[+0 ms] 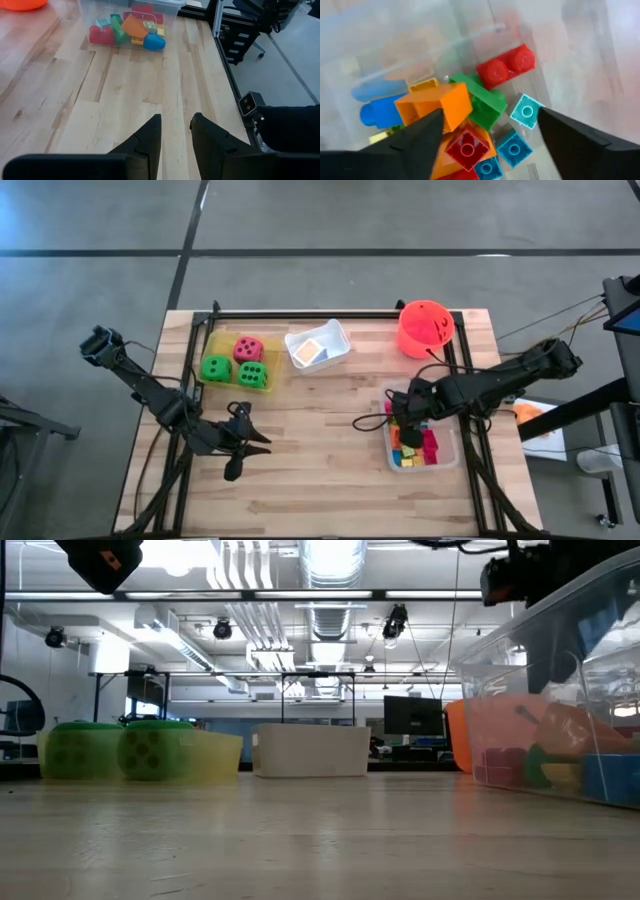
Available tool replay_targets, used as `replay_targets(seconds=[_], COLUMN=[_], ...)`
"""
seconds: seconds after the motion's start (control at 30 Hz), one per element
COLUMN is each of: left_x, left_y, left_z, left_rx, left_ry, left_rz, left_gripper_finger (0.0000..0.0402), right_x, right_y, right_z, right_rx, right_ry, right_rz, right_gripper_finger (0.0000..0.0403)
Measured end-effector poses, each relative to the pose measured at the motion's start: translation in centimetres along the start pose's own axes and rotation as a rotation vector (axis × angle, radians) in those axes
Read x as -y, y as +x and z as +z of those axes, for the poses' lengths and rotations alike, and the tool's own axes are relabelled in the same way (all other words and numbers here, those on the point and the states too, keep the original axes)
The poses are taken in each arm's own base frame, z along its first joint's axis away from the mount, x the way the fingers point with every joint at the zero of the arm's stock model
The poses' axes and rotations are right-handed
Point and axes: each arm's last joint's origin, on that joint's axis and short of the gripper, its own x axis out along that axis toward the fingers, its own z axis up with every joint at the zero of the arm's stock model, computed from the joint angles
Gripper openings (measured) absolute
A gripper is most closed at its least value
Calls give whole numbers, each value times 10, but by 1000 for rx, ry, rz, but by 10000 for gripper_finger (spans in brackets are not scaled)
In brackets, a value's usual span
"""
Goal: Pick & Place Toys
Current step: Return to Home Position
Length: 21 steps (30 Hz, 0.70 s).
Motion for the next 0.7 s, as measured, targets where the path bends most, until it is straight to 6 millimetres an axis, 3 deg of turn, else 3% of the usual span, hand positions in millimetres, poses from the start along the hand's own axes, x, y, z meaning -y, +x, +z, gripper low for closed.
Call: replay_targets(seconds=[0.17,0.37,0.43,0.7], left_x=[1,2,3,6], left_y=[-1,-4,-5,-11], left_z=[4,13,16,30], left_rx=[18,59,72,116], left_ry=[8,207,232,188], left_rz=[10,47,61,61], left_gripper_finger=[102,102,102,102], right_x=[-4,-14,-16,-13], right_y=[-13,-29,-37,-72], right_z=[7,5,1,-15], right_rx=[36,143,210,528], right_ry=[-39,-119,-114,1], right_rz=[25,-19,-59,-137], right_gripper_finger=[205,36,22,47])
